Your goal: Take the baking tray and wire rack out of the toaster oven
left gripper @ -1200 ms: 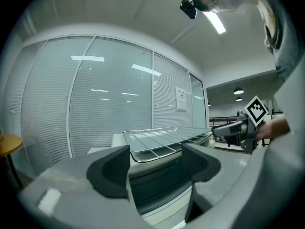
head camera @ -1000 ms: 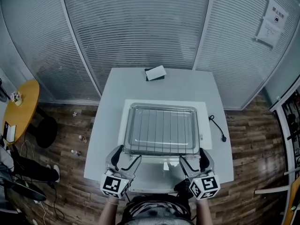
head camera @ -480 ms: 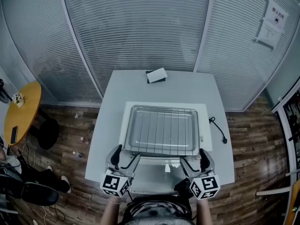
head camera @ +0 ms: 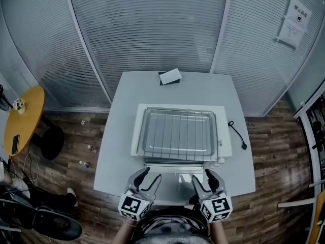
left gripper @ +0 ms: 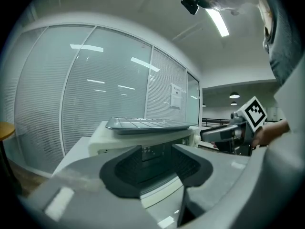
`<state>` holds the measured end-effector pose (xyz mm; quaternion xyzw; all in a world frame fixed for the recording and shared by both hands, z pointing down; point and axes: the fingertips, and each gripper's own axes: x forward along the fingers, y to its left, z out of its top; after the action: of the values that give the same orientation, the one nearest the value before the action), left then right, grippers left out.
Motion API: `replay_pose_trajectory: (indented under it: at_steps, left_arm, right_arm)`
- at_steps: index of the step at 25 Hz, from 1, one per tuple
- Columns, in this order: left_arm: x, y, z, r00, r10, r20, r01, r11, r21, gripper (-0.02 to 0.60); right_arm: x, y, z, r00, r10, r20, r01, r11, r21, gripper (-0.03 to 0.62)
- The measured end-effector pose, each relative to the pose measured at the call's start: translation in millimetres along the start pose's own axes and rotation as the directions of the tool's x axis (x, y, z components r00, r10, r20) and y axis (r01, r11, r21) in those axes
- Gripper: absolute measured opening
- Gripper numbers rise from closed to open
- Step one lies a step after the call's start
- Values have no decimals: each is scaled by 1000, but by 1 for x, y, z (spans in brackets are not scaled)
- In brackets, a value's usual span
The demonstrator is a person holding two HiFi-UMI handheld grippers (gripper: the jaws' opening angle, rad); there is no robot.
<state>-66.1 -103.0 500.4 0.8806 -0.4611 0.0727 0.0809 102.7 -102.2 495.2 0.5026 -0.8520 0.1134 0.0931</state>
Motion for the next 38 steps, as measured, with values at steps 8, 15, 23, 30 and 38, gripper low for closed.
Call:
replay_pose_trajectory:
  at_steps: [8,15,23,30,38]
  left_arm:
    - [-6,-34,-1,996,-85,3,85,996,-28,3]
    - [-23,-51,31,991,-109,74,109,994,5,3]
    - [-60,-63,74,982,-67,179,67,998,6,3]
    - [-89,-73,69,985,-35,169,34,999,5,3]
    - [-108,-84,58,987,-21,158,20,1000,6,3]
  right_arm:
    - [3,47,-8,998,63,-18,-64,996,-56,7]
    - [0,98,21,986,159,53,-151,980,-130,2]
    - [-23,144,70,951,241,196,-213,965,-151,0]
    - [-45,164,62,947,260,190,-230,959,-163,0]
    - [-63,174,54,946,265,189,-236,958,-163,0]
